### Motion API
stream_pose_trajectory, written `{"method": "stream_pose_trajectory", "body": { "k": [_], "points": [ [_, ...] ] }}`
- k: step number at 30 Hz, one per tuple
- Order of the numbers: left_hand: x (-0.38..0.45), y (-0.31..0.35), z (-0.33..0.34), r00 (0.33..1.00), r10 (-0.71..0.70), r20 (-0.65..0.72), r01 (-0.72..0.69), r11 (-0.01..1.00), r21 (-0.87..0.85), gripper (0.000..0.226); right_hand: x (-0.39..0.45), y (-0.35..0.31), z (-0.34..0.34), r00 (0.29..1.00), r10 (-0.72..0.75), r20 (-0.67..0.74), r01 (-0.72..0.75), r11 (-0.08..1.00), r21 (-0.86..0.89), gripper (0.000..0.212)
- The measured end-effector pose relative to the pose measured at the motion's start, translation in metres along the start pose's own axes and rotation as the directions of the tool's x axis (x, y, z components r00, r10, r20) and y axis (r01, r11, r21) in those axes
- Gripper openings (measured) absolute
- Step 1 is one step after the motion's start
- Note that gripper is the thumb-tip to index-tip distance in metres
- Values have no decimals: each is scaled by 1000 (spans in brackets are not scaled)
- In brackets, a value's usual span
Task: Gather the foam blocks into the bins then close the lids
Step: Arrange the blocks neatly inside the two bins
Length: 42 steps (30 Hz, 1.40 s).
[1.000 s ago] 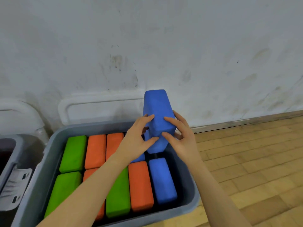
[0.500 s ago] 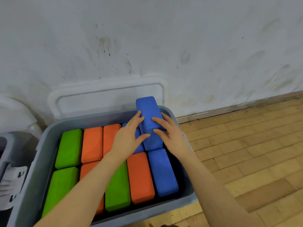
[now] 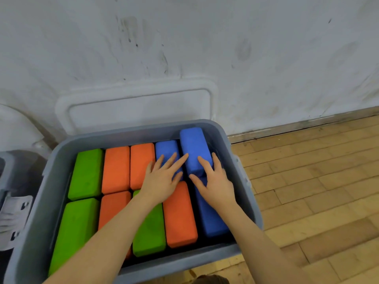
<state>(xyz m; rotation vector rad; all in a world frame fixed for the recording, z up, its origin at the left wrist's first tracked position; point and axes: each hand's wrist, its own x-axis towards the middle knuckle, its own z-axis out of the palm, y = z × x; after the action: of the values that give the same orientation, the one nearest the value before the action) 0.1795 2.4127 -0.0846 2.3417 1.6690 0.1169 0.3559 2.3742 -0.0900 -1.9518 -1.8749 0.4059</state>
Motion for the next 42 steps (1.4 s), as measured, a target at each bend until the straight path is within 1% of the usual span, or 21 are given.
{"method": "stream_pose_trajectory", "body": {
  "k": [2,3,4,5,7,10,14,15,18,20,22,25,27,30,31,33,34,35,37,38,42],
  "points": [
    [-6,-3,7,995,-99,13,99,994,48,57,3,-10,-1,987,-103,-125,86,988,-129,58],
    [-10,-4,11,992,-125,6,124,990,73,66,8,-15,0,971,-166,-169,133,972,-194,58],
    [-12,-4,14,992,-129,1,129,987,93,75,15,-19,1,954,-220,-202,168,955,-247,58],
    [-12,-6,16,992,-126,-2,126,987,104,80,23,-24,1,948,-242,-207,180,944,-277,58],
    [-11,-9,18,993,-120,-10,120,987,110,81,37,-31,-1,963,-221,-155,174,947,-271,62],
    [-13,-12,19,990,-133,-41,137,985,102,75,44,-28,5,982,-190,3,185,953,-239,71],
    [-18,-15,22,985,-160,-67,166,981,97,71,45,-16,12,987,-139,78,152,967,-206,77],
    [-19,-16,22,985,-160,-67,166,981,102,70,45,-13,13,987,-126,102,143,972,-188,76],
    [-17,-16,22,985,-162,-51,167,980,110,71,46,-7,21,983,-106,151,135,970,-200,61],
    [-16,-14,24,984,-163,-75,170,981,89,71,49,-9,26,981,-78,175,118,965,-235,59],
    [-16,-13,24,982,-161,-96,169,982,80,70,51,-15,29,979,-69,192,122,952,-279,60],
    [-16,-15,24,984,-168,-58,173,979,106,72,45,-23,26,984,-52,171,101,951,-291,73],
    [-16,-13,22,985,-173,-25,175,979,104,72,37,-23,21,988,-18,153,56,966,-251,64],
    [-12,-10,16,985,-168,29,164,981,108,56,14,-16,13,995,22,100,-3,982,-189,59],
    [-10,-10,13,987,-154,36,149,982,114,54,5,-14,10,997,31,75,-18,985,-174,58],
    [-7,-11,9,996,-91,0,91,988,122,59,-10,-13,8,997,44,62,-34,985,-167,59],
    [-6,-9,7,999,-49,-19,51,992,112,65,-14,-13,7,996,58,69,-46,985,-165,62],
    [-5,-6,6,1000,-10,-19,12,994,113,65,-17,-13,7,994,81,75,-69,986,-155,64],
    [-2,-2,8,1000,25,13,-27,993,114,50,-23,-13,4,989,123,85,-112,986,-127,66],
    [1,1,7,999,27,35,-31,994,104,48,-26,-13,4,986,130,101,-116,985,-130,67],
    [14,11,4,997,54,63,-58,996,72,47,-35,-14,5,971,96,219,-65,987,-148,74]
  ]
}}
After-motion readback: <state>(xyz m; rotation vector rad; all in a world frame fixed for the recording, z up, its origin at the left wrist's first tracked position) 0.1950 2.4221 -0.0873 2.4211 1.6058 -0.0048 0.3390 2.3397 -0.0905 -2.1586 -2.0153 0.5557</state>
